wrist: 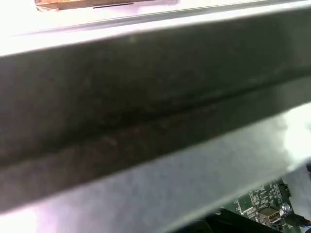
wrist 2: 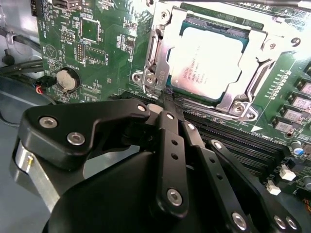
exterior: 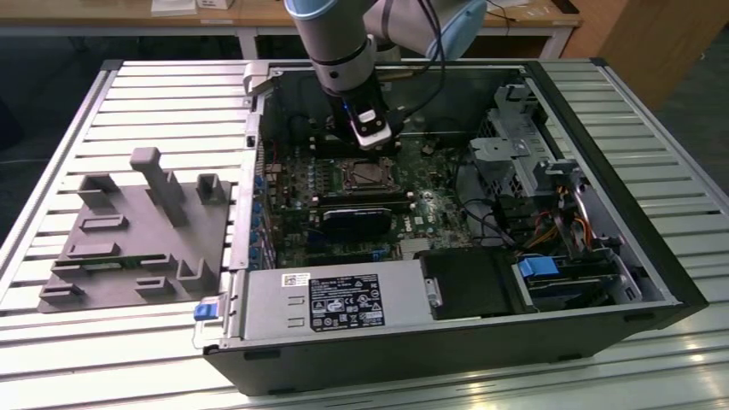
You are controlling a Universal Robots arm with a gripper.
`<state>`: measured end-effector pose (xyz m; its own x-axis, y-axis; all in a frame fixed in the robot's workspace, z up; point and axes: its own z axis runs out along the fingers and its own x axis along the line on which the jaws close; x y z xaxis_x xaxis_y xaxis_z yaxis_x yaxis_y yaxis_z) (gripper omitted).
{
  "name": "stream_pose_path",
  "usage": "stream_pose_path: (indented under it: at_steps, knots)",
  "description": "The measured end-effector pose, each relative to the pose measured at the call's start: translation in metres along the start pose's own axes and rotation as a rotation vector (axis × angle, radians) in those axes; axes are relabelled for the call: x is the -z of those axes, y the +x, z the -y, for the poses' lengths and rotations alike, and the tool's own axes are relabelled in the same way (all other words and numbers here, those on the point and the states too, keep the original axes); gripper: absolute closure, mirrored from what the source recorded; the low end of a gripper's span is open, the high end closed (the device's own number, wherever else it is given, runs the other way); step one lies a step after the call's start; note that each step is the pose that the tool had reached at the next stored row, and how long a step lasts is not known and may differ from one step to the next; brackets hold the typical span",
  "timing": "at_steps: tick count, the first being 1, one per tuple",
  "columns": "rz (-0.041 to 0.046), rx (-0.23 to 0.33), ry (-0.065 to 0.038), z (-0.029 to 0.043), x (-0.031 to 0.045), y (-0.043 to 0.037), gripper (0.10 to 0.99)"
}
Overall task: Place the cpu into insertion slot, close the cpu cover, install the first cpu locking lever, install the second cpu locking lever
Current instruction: 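Install the first cpu locking lever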
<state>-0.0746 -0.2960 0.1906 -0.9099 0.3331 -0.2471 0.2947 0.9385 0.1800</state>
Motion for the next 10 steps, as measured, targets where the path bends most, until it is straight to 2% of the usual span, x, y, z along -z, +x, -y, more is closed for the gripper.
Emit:
stream_pose_path:
  at_steps: [4, 10]
  knots:
    - [-0.0025, -0.003, -0.008, 0.0005, 0.0001, -0.0001, 0.984]
    - [-0.0026, -0.003, -0.008, 0.0, 0.0027, -0.0009, 0.984]
